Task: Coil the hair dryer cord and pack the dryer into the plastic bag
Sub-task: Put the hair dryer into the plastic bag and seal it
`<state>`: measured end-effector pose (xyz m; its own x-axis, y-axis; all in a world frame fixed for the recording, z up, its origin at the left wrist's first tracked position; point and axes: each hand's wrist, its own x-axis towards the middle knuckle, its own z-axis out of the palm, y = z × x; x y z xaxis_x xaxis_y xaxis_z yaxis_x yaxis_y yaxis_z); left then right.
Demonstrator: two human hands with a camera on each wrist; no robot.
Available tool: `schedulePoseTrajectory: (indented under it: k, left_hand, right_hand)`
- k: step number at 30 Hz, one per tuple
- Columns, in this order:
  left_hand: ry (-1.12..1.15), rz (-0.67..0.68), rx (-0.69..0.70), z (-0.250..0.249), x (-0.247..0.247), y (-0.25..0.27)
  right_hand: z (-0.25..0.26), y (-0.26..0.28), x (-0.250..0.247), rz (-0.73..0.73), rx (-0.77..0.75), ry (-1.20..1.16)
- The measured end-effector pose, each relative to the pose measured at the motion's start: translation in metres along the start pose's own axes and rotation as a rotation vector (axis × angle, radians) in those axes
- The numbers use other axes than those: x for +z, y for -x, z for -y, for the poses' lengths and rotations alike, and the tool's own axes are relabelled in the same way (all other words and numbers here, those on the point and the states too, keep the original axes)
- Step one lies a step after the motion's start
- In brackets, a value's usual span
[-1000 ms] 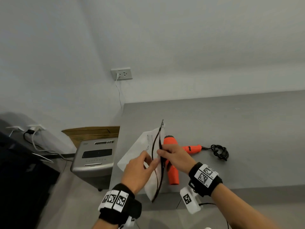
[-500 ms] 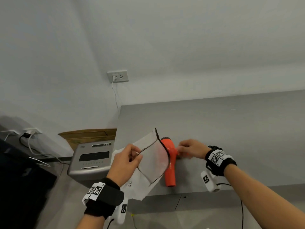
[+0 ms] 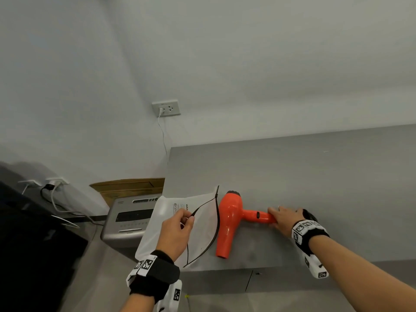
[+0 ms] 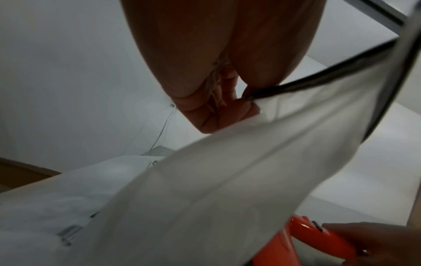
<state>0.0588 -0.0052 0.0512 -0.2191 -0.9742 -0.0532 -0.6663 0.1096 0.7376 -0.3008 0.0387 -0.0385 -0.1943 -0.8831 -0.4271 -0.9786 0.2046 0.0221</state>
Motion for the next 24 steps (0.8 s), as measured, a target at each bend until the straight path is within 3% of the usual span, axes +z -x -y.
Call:
schedulePoseTrajectory:
  k: [4, 7, 11, 14, 18, 24]
  left_hand:
    - [0.000, -0.035, -0.054, 0.007, -0.003, -0.005]
    - [-0.006, -0.064, -0.074, 0.011, -0.005, -0.009]
    - [0.005, -0.064, -0.104, 0.014, 0.000, -0.013]
    - [-0.002, -0.043, -0.106, 0.016, 0.007, -0.015]
    - [-0.044, -0.039, -0.105, 0.018, 0.017, -0.020]
    - [-0.089, -0.070, -0.140, 0.017, 0.020, -0.029]
  right_hand:
    - [-0.007, 0.010, -0.010, -0.018, -0.088, -0.169]
    - [-0.011, 0.017, -0.009, -0.014, -0.084, -0.518]
    - [-0.004, 0.028, 0.003, 0.073, 0.111, -1.273]
    - [0.011, 0.035, 0.007, 0.142, 0.230, -1.588]
    - [0.030, 0.037, 0.001, -0.103, 0.365, -1.672]
    - [0.047, 0.074, -0.026, -0.367, 0.320, -1.745]
